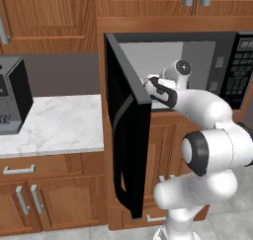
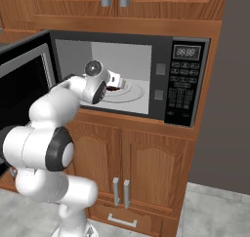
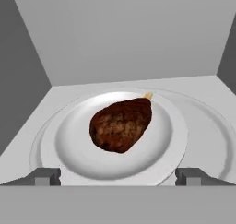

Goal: Transport the steak from the fridge to the microwave and turn on the microwave.

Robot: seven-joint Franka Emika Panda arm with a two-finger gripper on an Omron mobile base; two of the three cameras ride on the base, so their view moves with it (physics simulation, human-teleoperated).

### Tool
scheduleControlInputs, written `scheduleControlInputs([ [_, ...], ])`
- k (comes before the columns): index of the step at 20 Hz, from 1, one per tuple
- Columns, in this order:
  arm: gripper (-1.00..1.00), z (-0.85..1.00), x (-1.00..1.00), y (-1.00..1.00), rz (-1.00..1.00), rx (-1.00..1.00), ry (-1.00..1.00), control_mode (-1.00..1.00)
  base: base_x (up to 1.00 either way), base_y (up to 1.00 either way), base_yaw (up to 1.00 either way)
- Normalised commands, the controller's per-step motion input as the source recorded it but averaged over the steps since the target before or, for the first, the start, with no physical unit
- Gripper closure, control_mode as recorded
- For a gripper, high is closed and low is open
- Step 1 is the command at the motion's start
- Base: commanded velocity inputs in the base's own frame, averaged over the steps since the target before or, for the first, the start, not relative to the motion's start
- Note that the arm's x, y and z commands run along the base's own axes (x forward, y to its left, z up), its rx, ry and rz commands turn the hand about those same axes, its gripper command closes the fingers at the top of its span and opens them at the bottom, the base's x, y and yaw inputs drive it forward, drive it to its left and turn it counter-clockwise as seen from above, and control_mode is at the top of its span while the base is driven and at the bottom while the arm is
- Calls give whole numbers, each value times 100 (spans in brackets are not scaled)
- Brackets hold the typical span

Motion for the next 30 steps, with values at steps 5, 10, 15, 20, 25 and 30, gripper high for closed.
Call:
scheduleControlInputs([
  [5,-100,25,-54,-5,0,0,0,-100,0,0,0],
  [10,-100,20,-51,0,0,0,0,-100,0,0,0],
  [15,100,18,-42,0,0,0,0,-100,0,0,0],
  [20,100,8,-32,0,0,0,0,-100,0,0,0],
  [25,100,6,-39,-7,0,0,-4,-100,0,0,0],
  [30,100,6,-50,-1,0,0,-12,-100,0,0,0],
])
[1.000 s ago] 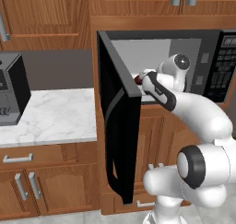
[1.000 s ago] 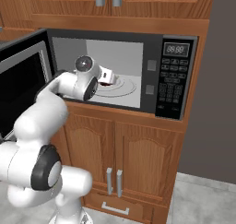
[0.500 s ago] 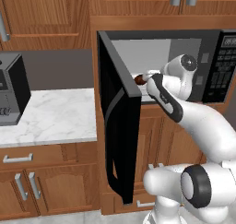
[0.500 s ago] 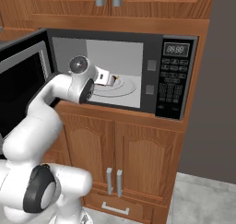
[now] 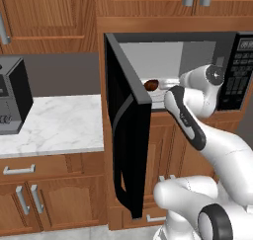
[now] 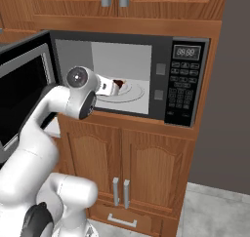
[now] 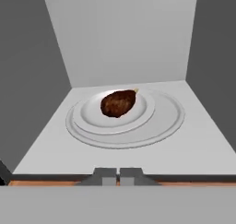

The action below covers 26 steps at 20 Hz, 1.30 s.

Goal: Transport the steak from the fridge to the microwave and turn on the microwave.

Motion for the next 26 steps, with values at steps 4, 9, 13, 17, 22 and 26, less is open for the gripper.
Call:
scheduleControlInputs([
  [4,100,27,-43,-1,0,-3,0,-100,0,0,0],
  [9,100,37,-51,-13,0,-2,0,-100,0,0,0],
  [13,100,35,-43,-14,0,-6,0,-100,0,0,0],
  [17,100,27,-46,-8,0,-6,0,-100,0,0,0],
  [22,100,33,-49,0,0,-4,2,-100,0,0,0],
  [26,100,25,-48,0,0,-1,5,-100,0,0,0],
])
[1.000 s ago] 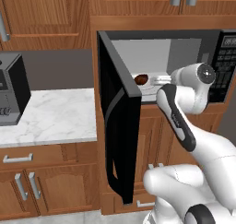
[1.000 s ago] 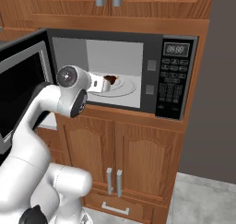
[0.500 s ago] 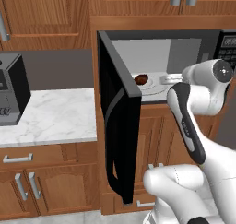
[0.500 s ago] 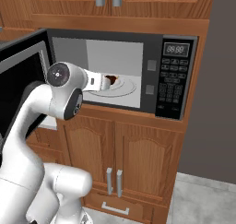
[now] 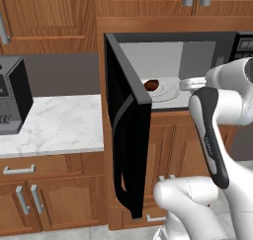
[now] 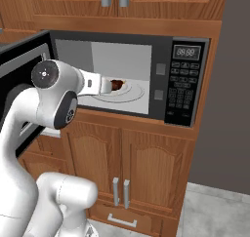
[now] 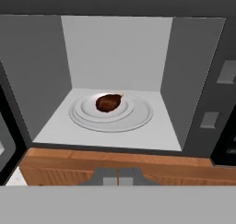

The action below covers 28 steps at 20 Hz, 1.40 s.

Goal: Transport the steak from the fridge to the microwave and turn on the microwave.

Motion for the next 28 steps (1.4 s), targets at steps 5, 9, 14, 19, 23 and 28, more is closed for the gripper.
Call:
scheduleControlInputs([
  [5,100,6,-44,0,2,0,1,-100,0,0,0],
  [9,100,0,-50,1,6,0,0,-100,0,0,0],
  [14,100,0,-48,5,4,0,0,-100,0,0,0],
  [19,100,0,-37,15,1,-1,0,-100,0,0,0],
  [23,100,0,-49,14,3,-1,-1,-100,0,0,0],
  [28,100,0,-46,11,4,0,-1,-100,0,0,0],
])
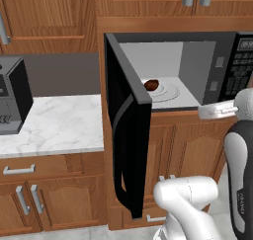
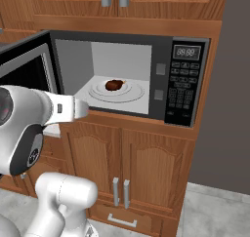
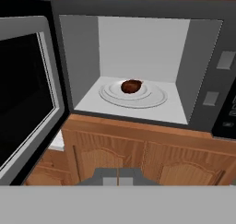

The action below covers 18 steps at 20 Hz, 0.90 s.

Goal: Transport the steak from the fridge to the microwave and turn on the microwave.

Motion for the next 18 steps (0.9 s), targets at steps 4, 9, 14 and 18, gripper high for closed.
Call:
scheduleControlInputs([
  [4,100,0,-36,12,2,0,0,-100,0,0,0],
  [9,100,0,-31,11,0,0,0,-100,0,0,0],
  [14,100,0,-31,13,0,0,0,-100,0,0,0],
  [18,100,0,-34,10,0,0,0,-100,0,0,0],
])
